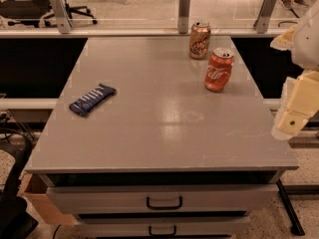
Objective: Move coke can near rxbar blueberry
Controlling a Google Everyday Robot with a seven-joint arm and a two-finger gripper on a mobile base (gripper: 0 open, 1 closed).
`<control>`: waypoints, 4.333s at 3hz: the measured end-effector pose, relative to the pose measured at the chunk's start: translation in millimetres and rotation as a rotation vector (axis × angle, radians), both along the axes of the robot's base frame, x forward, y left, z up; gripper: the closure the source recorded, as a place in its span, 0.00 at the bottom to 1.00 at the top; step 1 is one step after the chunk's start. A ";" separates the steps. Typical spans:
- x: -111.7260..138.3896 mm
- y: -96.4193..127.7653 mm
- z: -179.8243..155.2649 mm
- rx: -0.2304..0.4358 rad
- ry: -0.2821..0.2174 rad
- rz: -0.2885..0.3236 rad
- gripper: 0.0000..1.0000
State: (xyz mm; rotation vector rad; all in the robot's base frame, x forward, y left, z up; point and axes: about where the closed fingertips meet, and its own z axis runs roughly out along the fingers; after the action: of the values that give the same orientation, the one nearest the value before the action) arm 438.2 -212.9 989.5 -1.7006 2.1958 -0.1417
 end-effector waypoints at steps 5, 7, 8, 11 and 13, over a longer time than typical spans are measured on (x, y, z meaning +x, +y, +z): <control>128.5 -9.5 -75.8 0.650 -0.292 -0.127 0.00; 187.7 -37.7 -67.2 0.832 -0.511 -0.245 0.00; 187.5 -37.9 -66.8 0.830 -0.512 -0.245 0.00; 203.6 5.6 -100.6 1.132 -0.513 -0.326 0.00; 215.3 17.3 -96.3 1.181 -0.538 -0.292 0.19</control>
Offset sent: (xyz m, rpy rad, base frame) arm 0.0758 0.0023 -0.0271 0.2807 -0.2320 -0.0791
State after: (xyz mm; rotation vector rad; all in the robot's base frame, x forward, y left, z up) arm 653.5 -195.6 893.2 -0.5827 1.5295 0.4798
